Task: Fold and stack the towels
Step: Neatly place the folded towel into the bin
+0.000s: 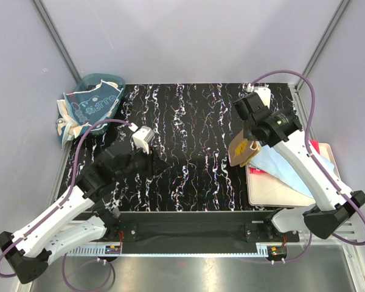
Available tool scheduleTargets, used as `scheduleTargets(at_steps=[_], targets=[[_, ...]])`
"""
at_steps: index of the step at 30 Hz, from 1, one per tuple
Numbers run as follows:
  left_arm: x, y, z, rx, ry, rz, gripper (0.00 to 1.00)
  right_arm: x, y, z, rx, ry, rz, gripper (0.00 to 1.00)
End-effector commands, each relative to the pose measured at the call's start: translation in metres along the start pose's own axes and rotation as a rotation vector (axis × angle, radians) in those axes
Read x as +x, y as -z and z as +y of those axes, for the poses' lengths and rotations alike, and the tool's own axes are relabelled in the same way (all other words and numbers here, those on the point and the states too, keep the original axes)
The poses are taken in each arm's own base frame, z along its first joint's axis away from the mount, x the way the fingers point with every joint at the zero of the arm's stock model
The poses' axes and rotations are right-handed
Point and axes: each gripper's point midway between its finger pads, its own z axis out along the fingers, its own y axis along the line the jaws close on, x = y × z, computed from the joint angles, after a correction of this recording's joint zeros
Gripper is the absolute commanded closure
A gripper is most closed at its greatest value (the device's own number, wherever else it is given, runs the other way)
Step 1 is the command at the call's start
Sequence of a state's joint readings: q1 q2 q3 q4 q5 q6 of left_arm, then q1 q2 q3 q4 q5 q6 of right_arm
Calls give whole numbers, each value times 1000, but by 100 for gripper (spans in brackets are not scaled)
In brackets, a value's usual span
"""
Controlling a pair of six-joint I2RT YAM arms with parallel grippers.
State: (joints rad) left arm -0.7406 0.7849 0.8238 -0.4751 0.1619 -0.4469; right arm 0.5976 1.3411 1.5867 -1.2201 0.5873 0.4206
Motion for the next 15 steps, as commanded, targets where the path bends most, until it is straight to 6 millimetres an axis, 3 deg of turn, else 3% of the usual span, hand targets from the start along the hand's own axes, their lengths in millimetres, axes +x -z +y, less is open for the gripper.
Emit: scheduleTargets(at_steps=[1, 5, 15], targets=[[-4, 2, -9, 48, -24, -17, 69, -23, 13, -3, 8, -6, -54, 100], [-3, 0, -9, 49, -23, -9, 69, -36, 18, -2, 4, -1, -73, 100], [2, -3, -7, 48, -23, 11, 69, -69, 45, -25, 59, -43, -160, 100]])
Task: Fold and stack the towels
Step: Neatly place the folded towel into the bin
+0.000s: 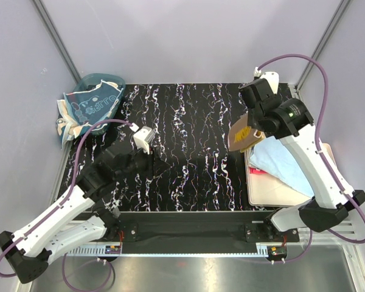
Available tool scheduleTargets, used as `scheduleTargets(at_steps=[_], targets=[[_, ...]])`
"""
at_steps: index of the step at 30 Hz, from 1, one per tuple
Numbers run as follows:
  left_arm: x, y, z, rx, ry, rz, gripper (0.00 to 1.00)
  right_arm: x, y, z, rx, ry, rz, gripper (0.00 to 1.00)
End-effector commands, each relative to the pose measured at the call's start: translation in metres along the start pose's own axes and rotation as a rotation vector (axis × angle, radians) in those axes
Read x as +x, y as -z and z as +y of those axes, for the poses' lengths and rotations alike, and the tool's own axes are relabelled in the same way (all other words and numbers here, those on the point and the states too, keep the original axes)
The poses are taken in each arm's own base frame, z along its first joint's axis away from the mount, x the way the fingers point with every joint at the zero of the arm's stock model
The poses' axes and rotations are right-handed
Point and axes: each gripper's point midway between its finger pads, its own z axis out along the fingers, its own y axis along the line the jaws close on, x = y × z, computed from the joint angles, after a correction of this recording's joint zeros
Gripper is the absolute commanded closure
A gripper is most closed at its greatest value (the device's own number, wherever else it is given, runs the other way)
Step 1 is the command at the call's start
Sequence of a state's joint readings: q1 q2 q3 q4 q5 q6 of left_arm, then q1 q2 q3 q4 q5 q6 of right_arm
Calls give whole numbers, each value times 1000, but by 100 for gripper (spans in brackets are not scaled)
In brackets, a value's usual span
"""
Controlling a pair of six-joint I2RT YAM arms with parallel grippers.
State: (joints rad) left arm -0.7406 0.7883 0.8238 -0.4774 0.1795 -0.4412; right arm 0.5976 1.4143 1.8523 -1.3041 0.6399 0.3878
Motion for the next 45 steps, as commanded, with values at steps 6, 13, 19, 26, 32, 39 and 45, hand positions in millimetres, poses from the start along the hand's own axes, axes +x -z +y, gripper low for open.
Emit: scheduleTargets(at_steps=[6, 13, 19, 26, 32, 39, 45], targets=[[1, -4, -6, 41, -16, 6, 69, -22, 19, -29, 76, -32, -69, 100], [3, -6, -7, 52, -12, 13, 69, -6, 13, -49, 104, -80, -47, 100], [7, -8, -9, 68, -5, 29, 69, 15, 0, -76, 156, -131, -9, 100], [10, -9, -9, 76, -3, 37, 69, 56, -25, -100, 223, -166, 66, 100], [14, -11, -10, 84, 6, 53, 69, 94, -48, -121, 300, -186, 144, 100], [19, -15, -11, 97, 12, 76, 69, 122, -69, -144, 369, -234, 201, 99], [21, -15, -8, 85, 4, 83, 69, 137, -85, -159, 457, -268, 263, 97]])
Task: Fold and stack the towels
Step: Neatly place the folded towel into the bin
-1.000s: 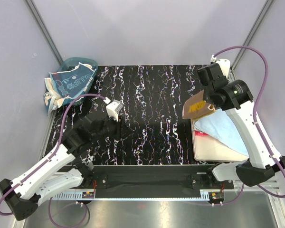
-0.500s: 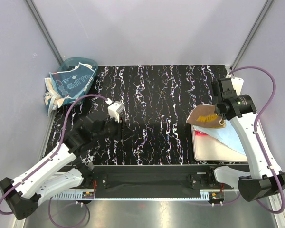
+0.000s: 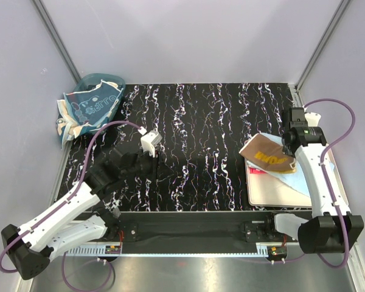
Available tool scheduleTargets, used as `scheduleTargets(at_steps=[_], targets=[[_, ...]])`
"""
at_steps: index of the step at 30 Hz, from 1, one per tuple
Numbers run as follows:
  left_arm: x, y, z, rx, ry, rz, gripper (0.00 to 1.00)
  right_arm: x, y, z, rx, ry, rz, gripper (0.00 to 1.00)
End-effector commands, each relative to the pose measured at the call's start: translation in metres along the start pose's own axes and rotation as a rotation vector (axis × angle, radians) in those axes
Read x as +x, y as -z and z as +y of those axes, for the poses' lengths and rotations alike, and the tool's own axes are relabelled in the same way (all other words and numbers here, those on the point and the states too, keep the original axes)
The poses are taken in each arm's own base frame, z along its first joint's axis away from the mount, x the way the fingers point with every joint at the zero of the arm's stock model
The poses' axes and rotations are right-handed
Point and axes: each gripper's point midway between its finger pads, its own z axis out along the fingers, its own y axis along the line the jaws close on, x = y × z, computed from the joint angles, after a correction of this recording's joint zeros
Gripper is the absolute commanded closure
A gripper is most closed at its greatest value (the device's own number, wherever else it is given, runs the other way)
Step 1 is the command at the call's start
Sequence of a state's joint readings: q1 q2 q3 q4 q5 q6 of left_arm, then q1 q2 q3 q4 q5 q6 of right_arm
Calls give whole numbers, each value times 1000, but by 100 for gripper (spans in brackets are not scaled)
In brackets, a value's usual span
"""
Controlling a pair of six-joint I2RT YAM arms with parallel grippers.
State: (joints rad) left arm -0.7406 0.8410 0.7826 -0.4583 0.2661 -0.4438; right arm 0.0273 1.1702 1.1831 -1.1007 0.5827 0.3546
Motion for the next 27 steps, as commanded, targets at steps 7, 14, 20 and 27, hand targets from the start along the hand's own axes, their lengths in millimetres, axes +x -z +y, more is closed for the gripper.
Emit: scheduleTargets(at_steps=[7, 14, 20, 27], targets=[[0, 1, -4, 28, -46, 7, 69, 6, -33, -19, 153, -85, 44, 86], [1, 2, -5, 36, -53, 7, 69, 9, -31, -22, 168, -111, 58, 39], [3, 3, -3, 27, -48, 3, 69, -4, -9, -19, 82, -153, 25, 13], [-5, -1, 2, -9, -33, -12, 68, -36, 17, 36, -270, -224, -45, 5]])
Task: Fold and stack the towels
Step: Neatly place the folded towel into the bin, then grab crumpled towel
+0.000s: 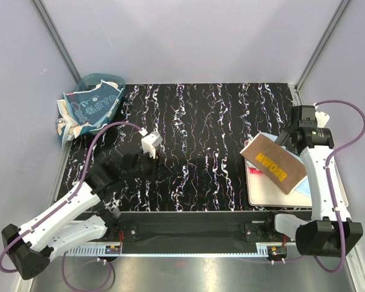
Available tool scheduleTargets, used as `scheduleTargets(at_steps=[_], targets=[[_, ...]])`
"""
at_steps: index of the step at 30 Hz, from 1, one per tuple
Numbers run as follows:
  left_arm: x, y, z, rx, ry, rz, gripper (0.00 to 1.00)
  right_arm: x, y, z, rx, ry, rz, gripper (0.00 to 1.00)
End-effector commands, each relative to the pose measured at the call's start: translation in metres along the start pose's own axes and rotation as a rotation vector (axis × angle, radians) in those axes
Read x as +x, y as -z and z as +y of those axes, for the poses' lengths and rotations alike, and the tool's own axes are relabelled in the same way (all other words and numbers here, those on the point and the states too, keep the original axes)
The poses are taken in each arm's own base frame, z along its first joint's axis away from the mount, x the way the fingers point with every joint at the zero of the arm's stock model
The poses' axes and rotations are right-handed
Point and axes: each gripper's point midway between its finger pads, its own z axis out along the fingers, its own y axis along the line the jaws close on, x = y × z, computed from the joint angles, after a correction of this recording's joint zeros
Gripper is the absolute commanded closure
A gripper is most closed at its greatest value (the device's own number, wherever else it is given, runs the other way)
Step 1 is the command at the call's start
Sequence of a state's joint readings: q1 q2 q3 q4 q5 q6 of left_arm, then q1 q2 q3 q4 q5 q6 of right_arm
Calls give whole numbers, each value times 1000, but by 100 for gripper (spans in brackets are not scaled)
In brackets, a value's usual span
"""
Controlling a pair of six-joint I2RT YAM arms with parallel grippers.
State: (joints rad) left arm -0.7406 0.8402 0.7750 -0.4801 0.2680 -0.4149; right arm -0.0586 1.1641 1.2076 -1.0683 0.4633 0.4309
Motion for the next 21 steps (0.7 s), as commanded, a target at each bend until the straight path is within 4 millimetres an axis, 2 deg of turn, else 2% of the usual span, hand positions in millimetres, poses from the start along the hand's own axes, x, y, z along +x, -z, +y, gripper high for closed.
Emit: scheduleTargets(at_steps=[1, 3, 4, 5, 6, 7, 8, 9, 10, 11, 12, 13, 14, 15, 16, 17, 18, 19, 20, 21], targets=[[-14, -2, 0, -14, -6, -39, 68, -22, 18, 46, -239, -47, -50, 5], [-22, -2, 1, -34, -2, -53, 68, -30, 19, 64, -278, -48, -73, 5], [-26, -3, 6, -66, 4, -68, 68, -32, 31, 85, -325, -10, -100, 4], [-34, -1, 5, -76, 6, -86, 68, -35, 36, 97, -345, 2, -116, 4], [-38, 0, 7, -95, 7, -96, 68, -36, 36, 118, -365, 32, -120, 3], [-44, -2, 14, -145, 21, -112, 68, -41, 55, 143, -421, 66, -154, 3], [-54, 0, 15, -163, 26, -134, 67, -40, 63, 161, -454, 95, -162, 3], [-60, 0, 18, -192, 34, -147, 67, -40, 61, 186, -474, 132, -167, 3], [-65, -3, 29, -254, 47, -158, 67, -49, 75, 205, -517, 140, -198, 3], [-74, -2, 38, -297, 60, -180, 66, -43, 87, 227, -566, 178, -203, 3], [-89, 1, 41, -326, 89, -219, 64, -50, 89, 252, -604, 190, -222, 3], [-99, 1, 65, -402, 140, -242, 64, -46, 94, 269, -655, 210, -209, 3], [-110, 4, 75, -428, 178, -268, 63, -44, 98, 283, -690, 233, -210, 3], [-125, 8, 83, -450, 213, -307, 63, -38, 91, 304, -712, 255, -196, 3], [-140, 13, 100, -508, 264, -367, 61, -41, 99, 318, -762, 259, -193, 2], [-149, 20, 133, -604, 321, -401, 60, -38, 99, 330, -785, 272, -187, 2], [-157, 24, 152, -665, 354, -428, 58, -31, 89, 344, -790, 294, -167, 2], [-178, 46, 179, -768, 402, -518, 55, -30, 94, 355, -828, 302, -162, 2], [-179, 43, 204, -840, 430, -512, 53, -27, 92, 362, -838, 314, -157, 2], [-186, 51, 220, -892, 465, -545, 49, -20, 86, 372, -846, 328, -149, 2]])
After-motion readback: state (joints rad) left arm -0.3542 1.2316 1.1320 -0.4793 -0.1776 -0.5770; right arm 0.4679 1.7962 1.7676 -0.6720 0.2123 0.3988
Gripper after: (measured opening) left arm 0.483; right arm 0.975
